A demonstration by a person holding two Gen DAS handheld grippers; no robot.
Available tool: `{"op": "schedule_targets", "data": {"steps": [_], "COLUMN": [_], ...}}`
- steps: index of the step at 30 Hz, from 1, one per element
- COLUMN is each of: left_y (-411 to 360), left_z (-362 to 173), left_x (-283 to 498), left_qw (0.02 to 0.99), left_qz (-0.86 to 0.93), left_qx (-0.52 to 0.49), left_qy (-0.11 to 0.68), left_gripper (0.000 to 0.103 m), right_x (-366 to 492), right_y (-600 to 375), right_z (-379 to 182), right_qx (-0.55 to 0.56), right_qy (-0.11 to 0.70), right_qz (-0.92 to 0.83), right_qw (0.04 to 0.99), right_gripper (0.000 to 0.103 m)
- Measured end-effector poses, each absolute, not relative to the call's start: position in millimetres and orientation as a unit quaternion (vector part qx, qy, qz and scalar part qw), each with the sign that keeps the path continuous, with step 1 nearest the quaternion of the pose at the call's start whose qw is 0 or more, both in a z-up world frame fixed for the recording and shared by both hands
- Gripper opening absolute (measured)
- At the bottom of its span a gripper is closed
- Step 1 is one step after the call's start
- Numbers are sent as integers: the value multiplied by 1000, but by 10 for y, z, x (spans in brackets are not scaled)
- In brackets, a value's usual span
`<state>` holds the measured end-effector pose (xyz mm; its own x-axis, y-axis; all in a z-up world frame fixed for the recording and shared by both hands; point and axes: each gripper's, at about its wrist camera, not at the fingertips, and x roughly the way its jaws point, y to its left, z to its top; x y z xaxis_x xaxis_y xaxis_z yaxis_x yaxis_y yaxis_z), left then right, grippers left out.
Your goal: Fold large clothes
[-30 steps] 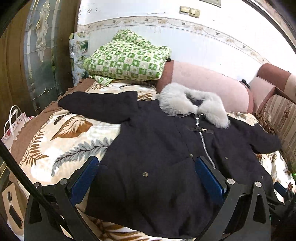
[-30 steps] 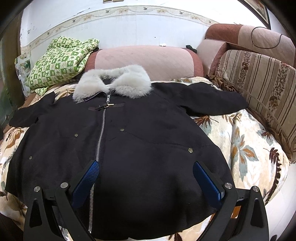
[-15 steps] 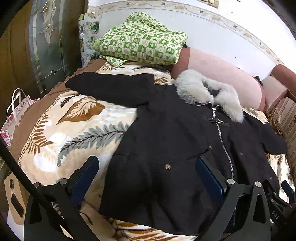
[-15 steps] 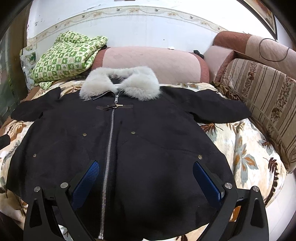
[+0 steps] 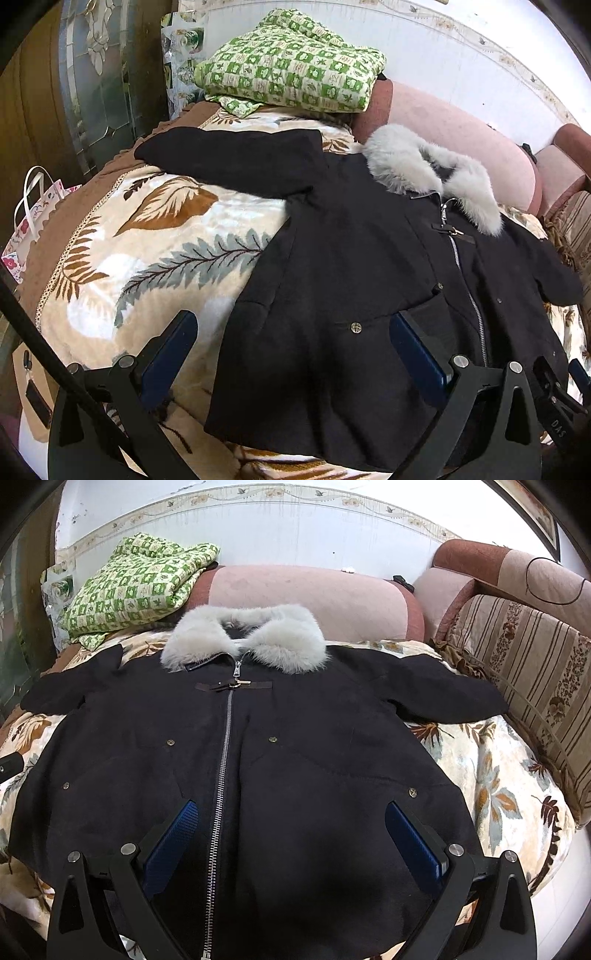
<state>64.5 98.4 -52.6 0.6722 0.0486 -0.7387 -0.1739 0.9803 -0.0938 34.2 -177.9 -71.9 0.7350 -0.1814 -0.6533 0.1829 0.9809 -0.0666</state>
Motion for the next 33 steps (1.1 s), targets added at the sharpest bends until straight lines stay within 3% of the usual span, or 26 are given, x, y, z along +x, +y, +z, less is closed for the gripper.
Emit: {"op": "schedule_targets", "data": {"steps": [33], "left_y": [1124], "left_z": [-542], "left_x": [764], "left_qw": [905], "left_qz": [67], "left_qx": [-78], "left_qy": [412], "left_gripper": [103], "right_x": [410], "right_y": [-1778], "right_z": [-810], "right_qx": [6], "right_qy": [364], "right_qz": [-92], "right_qw": [927], "right_gripper": [102]}}
